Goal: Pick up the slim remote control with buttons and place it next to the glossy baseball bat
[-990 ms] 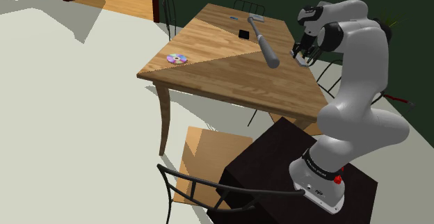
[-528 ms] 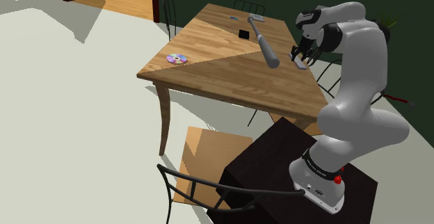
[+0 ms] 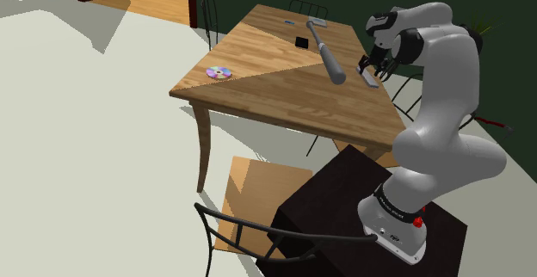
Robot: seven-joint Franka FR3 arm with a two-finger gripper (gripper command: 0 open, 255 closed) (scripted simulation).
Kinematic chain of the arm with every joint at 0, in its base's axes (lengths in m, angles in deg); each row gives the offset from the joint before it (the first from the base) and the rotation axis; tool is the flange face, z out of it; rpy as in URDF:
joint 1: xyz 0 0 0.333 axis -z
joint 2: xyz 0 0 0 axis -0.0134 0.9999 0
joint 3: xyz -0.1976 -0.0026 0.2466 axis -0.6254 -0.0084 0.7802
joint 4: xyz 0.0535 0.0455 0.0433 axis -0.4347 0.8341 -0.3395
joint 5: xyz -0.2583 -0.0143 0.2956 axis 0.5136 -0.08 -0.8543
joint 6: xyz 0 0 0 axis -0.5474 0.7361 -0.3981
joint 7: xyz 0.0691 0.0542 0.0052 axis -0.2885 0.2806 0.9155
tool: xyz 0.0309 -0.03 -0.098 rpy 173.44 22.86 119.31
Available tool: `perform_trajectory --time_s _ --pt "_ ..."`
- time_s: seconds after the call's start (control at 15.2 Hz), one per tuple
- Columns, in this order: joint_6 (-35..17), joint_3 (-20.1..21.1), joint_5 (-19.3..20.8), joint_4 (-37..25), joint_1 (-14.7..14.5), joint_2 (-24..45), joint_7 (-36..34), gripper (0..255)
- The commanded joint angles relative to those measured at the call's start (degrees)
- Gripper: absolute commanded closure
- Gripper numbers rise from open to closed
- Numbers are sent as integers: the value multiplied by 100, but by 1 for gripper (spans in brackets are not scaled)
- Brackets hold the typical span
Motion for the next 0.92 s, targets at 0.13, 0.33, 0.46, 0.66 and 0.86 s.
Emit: perform_trajectory --time_s 0.13,0.33,0.46,0.66,0.86 --pt "157 -10 15 -109 6 -51 -13 0" --pt "633 -30 49 -510 43 -135 -52 0" --pt "633 -29 49 -509 42 -136 -52 0" --pt "633 -29 49 -511 43 -135 -52 0" --pt "633 -29 49 -511 43 -135 -52 0"
